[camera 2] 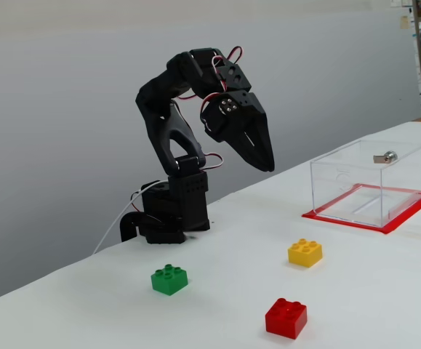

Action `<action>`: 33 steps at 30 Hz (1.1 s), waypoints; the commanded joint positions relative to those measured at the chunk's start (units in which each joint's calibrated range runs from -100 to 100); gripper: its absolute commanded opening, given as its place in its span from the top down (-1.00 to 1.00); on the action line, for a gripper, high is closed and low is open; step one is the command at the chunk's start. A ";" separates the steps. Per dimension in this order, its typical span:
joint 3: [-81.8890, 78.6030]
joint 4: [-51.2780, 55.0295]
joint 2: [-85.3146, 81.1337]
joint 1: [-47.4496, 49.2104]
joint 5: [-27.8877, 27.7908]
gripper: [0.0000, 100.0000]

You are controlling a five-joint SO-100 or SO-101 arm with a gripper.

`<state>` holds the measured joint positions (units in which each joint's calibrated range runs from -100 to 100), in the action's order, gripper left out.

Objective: Pick the red lego brick and place it into the transparent box

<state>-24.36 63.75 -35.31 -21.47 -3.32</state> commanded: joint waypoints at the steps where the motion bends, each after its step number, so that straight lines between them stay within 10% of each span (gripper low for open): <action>1: 5.19 -0.57 4.97 -1.34 -3.83 0.97; 33: 29.33 -12.75 46.04 -15.09 -17.71 0.97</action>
<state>2.65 52.61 10.36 -35.79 -20.76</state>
